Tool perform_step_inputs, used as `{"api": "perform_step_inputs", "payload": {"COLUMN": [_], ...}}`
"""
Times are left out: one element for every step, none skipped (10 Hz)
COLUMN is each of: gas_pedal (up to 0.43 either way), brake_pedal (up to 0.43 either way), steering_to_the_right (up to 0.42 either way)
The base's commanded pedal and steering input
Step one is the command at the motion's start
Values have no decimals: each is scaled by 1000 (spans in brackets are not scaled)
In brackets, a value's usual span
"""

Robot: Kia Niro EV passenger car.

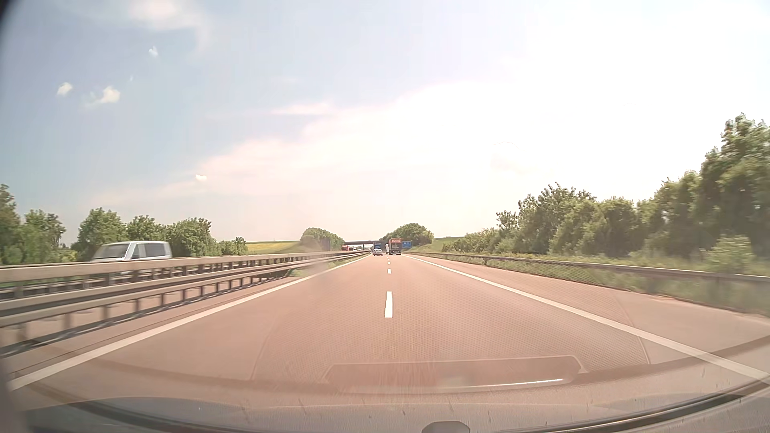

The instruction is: Follow the waypoints while adhering to traffic rules and regulations

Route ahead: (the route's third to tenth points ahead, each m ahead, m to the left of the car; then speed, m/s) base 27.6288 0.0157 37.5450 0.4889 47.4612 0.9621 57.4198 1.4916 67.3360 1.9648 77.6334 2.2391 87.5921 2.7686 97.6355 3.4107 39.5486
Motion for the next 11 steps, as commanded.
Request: {"api": "perform_step_inputs", "payload": {"gas_pedal": [0, 0, 0, 0, 0, 0, 0, 0, 0, 0, 0], "brake_pedal": [0, 0, 0, 0, 0, 0, 0, 0, 0, 0, 0], "steering_to_the_right": [-9, -9, -9, -9, -9, -9, -10, -9, -9, -9, -7]}}
